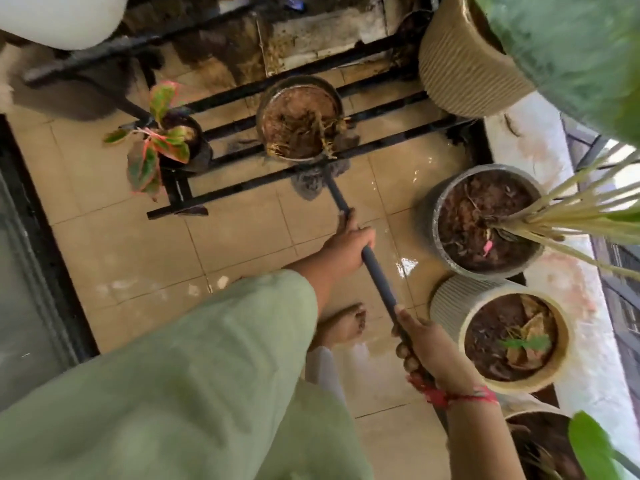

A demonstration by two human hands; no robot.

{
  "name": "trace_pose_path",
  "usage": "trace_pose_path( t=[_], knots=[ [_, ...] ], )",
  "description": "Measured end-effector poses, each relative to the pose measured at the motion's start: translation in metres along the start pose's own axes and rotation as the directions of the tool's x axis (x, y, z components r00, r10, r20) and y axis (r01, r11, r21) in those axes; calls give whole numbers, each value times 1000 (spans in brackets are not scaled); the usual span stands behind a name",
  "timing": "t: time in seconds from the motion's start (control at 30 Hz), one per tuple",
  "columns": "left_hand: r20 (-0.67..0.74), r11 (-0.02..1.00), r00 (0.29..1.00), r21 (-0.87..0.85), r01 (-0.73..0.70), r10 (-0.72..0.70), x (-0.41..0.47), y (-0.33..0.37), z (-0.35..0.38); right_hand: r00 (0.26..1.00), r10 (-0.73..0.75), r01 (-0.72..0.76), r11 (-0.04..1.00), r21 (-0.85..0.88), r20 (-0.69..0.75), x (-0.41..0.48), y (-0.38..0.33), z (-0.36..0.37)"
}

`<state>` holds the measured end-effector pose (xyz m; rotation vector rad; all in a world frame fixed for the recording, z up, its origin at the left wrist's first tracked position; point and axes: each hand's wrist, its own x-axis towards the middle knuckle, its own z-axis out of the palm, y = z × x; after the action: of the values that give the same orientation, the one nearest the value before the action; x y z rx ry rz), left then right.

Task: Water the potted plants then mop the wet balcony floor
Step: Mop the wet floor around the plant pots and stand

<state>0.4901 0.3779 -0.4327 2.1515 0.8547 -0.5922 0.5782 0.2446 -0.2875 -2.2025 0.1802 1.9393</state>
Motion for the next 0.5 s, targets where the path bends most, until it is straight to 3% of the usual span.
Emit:
trace_pose_path(
  t=[0.27,0.4,0.5],
  knots=[
    [175,982,984,-186,11,22,50,95,-11,992,70,-25,931,363,-109,5,32,-24],
    [197,987,972,-120,-104,127,21,92,0,973,-15,69,971,227,-231,-9,46,11],
    [209,988,965,-13,-157,156,-12,61,5,985,-1,32,985,170,-175,-22,54,39]
  ],
)
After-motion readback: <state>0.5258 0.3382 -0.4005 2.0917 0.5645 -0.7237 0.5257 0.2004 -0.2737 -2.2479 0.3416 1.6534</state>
